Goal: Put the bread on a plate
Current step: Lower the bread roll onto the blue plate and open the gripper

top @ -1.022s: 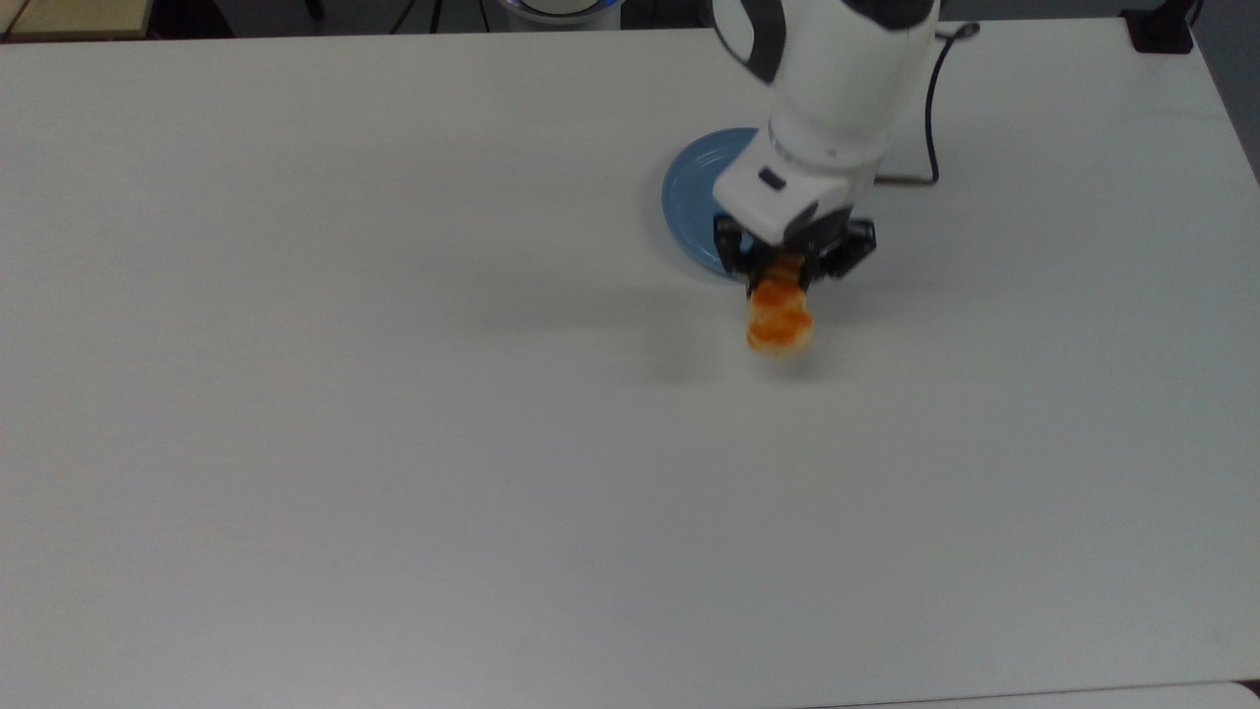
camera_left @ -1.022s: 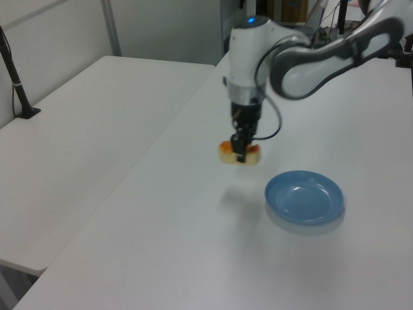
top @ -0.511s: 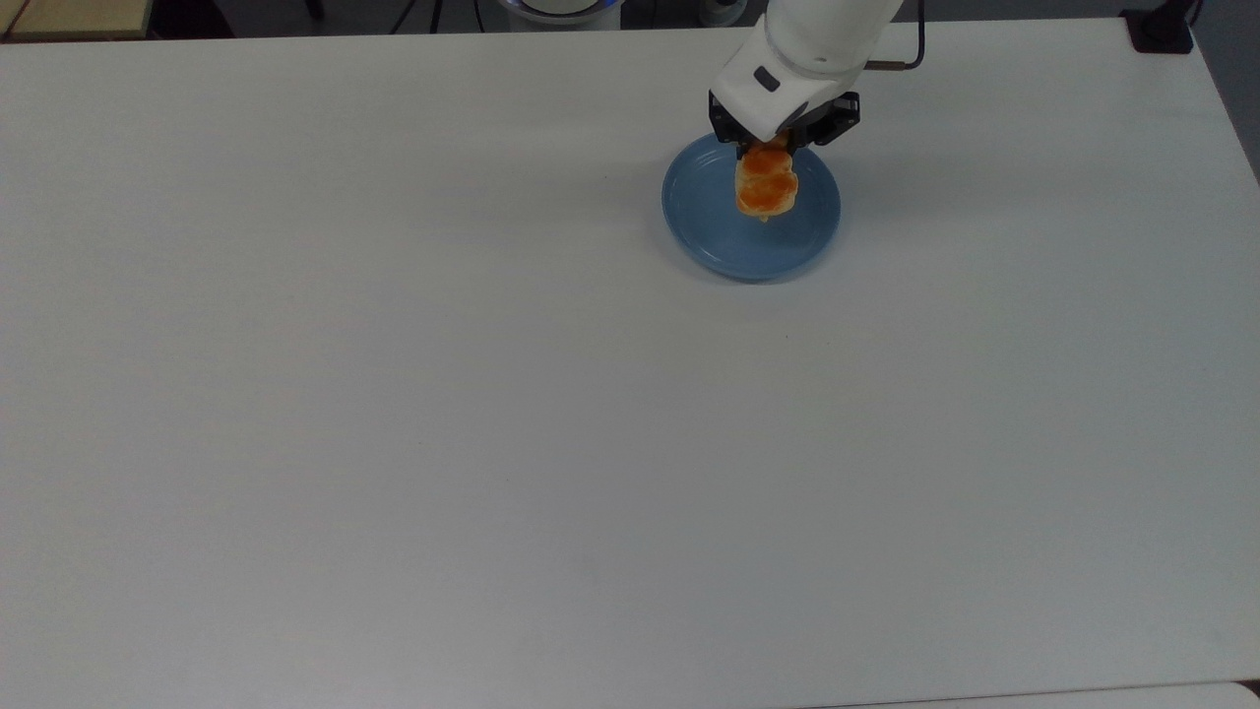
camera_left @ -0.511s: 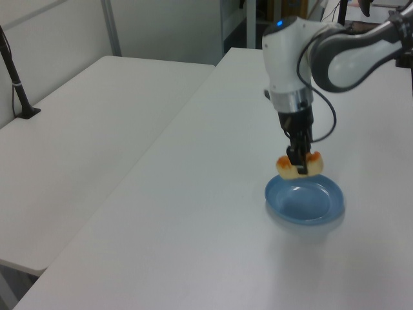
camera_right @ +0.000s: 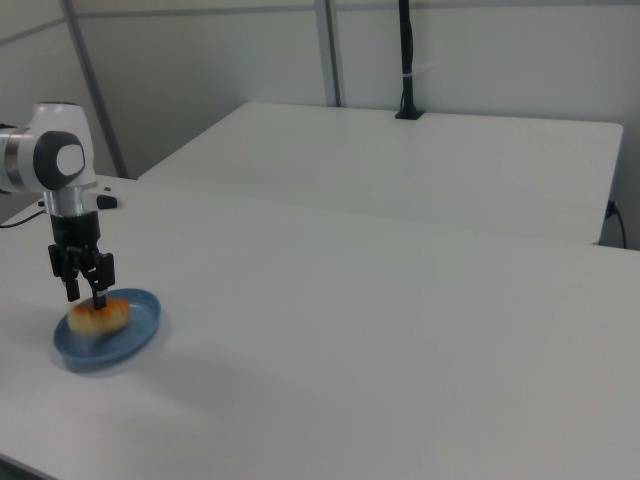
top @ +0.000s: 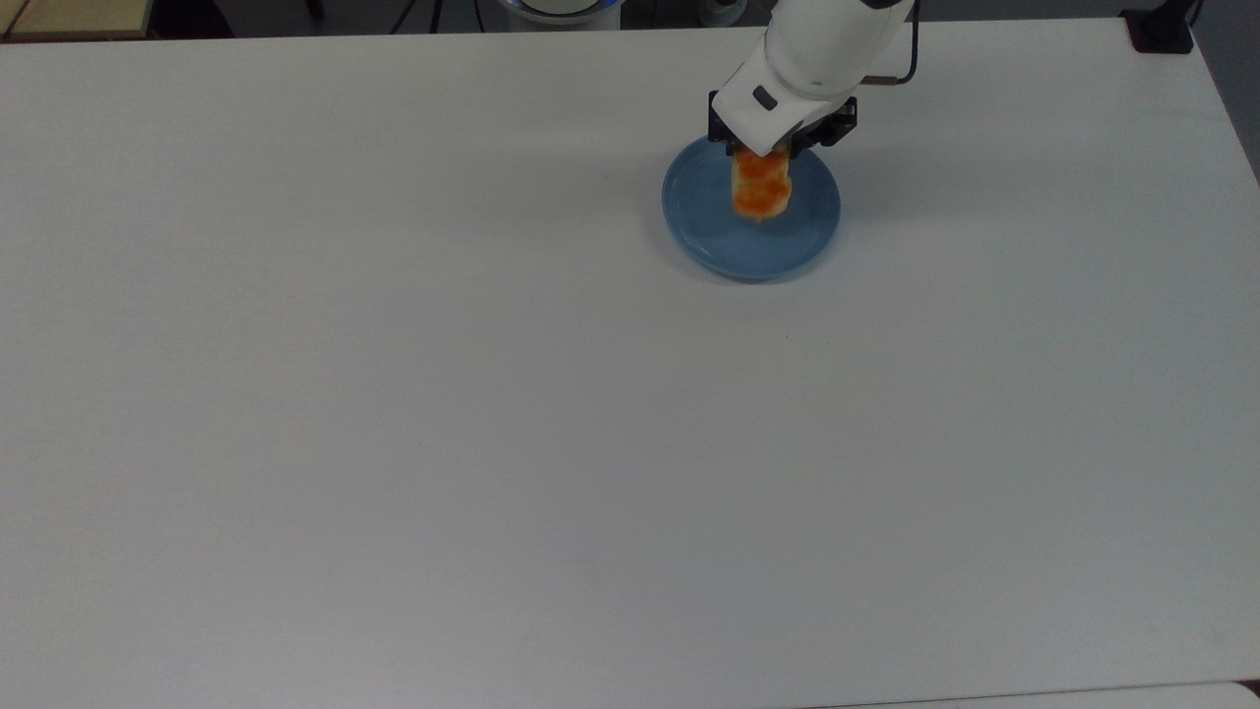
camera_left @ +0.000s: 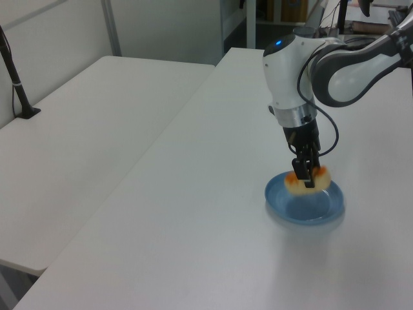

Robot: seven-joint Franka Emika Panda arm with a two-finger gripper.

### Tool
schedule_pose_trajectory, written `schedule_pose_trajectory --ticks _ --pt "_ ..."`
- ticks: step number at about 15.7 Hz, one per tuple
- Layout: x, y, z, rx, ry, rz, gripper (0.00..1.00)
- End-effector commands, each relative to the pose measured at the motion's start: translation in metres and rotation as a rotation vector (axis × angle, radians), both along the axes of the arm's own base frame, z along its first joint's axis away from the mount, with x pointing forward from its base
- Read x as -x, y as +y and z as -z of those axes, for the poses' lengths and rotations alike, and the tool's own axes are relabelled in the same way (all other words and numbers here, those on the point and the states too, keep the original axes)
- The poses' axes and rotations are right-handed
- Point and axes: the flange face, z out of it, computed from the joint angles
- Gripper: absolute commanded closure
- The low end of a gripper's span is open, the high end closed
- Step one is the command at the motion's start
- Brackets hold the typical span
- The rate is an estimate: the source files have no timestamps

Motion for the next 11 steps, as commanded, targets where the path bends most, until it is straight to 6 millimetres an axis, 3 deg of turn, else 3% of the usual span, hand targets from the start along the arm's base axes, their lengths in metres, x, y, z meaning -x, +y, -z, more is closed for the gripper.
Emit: schedule_pose_trajectory --ticks 1,5,8,11 --pt "-0.001 0.003 0.004 -0.007 0.0 0.046 0.0" --pt "-0.006 0.003 -0.012 -0.019 -0.024 0.038 0.0" --pt "-0.027 -0.022 -0.07 -0.083 -0.125 -0.032 0.0" --pt "-0.03 -0.059 -0.116 -0.111 -0.18 -0.048 0.0"
